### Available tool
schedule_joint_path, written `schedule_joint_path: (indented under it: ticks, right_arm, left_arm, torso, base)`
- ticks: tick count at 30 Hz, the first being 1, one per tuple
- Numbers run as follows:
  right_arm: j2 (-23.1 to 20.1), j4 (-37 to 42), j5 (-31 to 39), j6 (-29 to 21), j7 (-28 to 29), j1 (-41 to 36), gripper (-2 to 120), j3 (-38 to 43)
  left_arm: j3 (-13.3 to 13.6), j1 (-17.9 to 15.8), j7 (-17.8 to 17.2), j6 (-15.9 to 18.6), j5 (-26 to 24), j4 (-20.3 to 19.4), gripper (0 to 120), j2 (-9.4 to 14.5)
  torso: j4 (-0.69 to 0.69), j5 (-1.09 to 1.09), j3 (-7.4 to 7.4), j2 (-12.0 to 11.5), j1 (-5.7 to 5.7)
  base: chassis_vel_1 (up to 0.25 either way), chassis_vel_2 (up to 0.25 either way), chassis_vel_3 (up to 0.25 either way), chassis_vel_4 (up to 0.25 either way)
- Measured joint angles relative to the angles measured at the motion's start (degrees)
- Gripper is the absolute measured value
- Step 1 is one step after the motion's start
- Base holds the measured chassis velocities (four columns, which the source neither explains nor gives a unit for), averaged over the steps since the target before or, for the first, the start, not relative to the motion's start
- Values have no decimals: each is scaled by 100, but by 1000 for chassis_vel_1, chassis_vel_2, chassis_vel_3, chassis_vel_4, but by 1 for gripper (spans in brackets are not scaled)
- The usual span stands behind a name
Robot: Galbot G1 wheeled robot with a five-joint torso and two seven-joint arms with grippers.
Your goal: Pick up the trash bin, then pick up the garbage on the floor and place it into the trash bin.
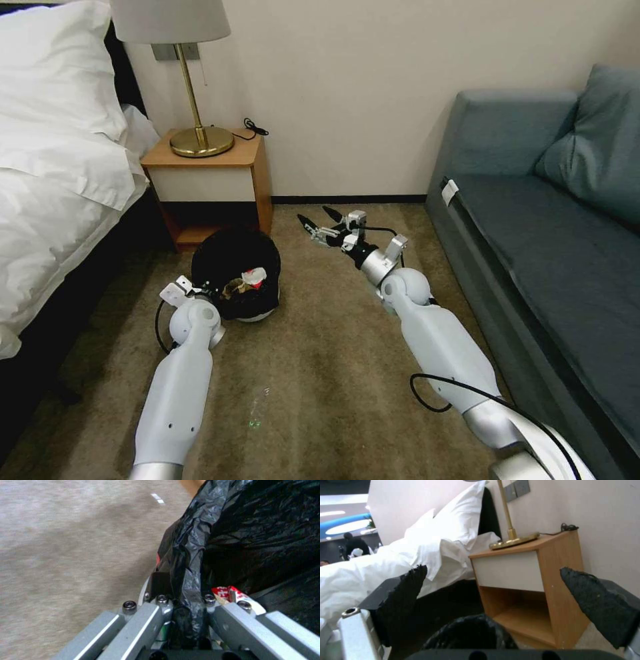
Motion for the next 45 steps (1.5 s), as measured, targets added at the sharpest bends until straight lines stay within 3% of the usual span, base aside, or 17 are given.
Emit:
schedule_joint_path:
  ticks: [3,15,16,19,21,31,33,37,40,45]
  right_arm:
    - [36,-52,-24,8,-19,-11,100,5]
    - [121,-164,-106,30,-91,-46,100,13]
    - [134,-172,-125,33,-114,-79,100,32]
    - [137,-172,-137,33,-123,-101,100,32]
    - [144,-159,-176,33,-148,-159,100,31]
    - [159,-146,-168,29,-243,-218,100,80]
    - [116,-141,-154,27,-277,-226,100,82]
    - [84,-136,-139,25,-287,-224,100,96]
    - [46,-104,-91,25,-288,-197,100,123]
    - [34,-58,-75,27,-228,-180,100,158]
  left_arm:
    - [-28,-93,-202,66,-36,98,2,12]
    - [-111,-143,-201,138,-2,305,3,92]
    - [-108,-91,-196,172,21,294,12,143]
    - [-104,-68,-199,185,39,285,15,169]
    - [-61,-48,-185,257,55,202,29,246]
    - [125,-31,-103,294,256,-182,61,436]
    - [181,-32,-109,296,299,-332,73,502]
    - [227,7,-96,297,440,-488,84,578]
    - [366,139,-102,317,620,-902,97,781]
    - [534,254,-181,367,750,-1320,100,1009]
  torso:
    - [0,1,-1,0,0]
    - [0,3,-3,0,0]
    - [1,3,-2,0,0]
    - [4,2,-2,0,0]
    - [1,-5,1,0,0]
    - [1,-1,0,0,0]
    - [0,-1,0,0,0]
    - [0,-1,0,0,0]
    - [1,0,-1,0,0]
    - [-1,0,-1,0,0]
  base:
    - [0,0,0,0]
    - [0,0,0,0]
    - [0,0,0,0]
    - [0,0,0,0]
    - [0,0,0,0]
    - [0,0,0,0]
    - [0,0,0,0]
    - [0,0,0,0]
    - [0,0,0,0]
    - [0,0,0,0]
